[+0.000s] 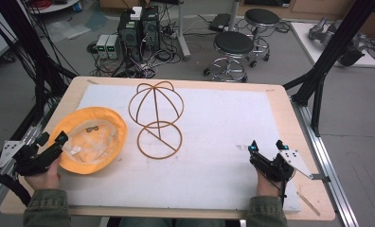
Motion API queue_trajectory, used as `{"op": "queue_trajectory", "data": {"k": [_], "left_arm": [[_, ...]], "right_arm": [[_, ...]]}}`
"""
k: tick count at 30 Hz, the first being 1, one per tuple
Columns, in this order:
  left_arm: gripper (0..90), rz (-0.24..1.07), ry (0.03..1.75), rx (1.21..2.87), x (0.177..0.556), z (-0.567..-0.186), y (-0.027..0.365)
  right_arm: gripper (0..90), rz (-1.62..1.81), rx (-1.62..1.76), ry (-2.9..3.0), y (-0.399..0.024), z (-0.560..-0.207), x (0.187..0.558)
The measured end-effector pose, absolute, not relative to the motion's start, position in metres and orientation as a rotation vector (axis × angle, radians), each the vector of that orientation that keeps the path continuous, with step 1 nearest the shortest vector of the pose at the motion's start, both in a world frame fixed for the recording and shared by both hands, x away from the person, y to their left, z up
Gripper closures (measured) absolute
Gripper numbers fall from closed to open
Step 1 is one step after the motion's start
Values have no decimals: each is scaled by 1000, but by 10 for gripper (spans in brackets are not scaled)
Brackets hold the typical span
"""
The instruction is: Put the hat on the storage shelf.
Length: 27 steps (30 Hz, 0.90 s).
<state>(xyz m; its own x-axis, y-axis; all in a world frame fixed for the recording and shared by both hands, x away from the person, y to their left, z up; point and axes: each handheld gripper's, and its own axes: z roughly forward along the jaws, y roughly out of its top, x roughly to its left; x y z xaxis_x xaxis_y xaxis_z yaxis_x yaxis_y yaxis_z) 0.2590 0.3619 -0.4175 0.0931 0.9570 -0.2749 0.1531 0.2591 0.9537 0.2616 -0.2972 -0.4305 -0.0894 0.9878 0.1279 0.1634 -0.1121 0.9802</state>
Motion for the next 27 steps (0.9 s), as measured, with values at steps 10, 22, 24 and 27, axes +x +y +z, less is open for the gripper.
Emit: {"op": "queue_trajectory", "data": {"k": [10,22,24,27], "left_arm": [[819,764,1358,1193,260,-416,363],[860,805,1314,1131,254,-411,357],[862,825,1289,1132,252,-407,355],[864,853,1235,1125,249,-401,352]], "right_arm": [[79,1305,1368,1341,-297,-430,262],[79,1309,1370,1341,-297,-430,261],[79,1315,1367,1338,-297,-430,261],[79,1316,1365,1338,-297,-430,261]]}}
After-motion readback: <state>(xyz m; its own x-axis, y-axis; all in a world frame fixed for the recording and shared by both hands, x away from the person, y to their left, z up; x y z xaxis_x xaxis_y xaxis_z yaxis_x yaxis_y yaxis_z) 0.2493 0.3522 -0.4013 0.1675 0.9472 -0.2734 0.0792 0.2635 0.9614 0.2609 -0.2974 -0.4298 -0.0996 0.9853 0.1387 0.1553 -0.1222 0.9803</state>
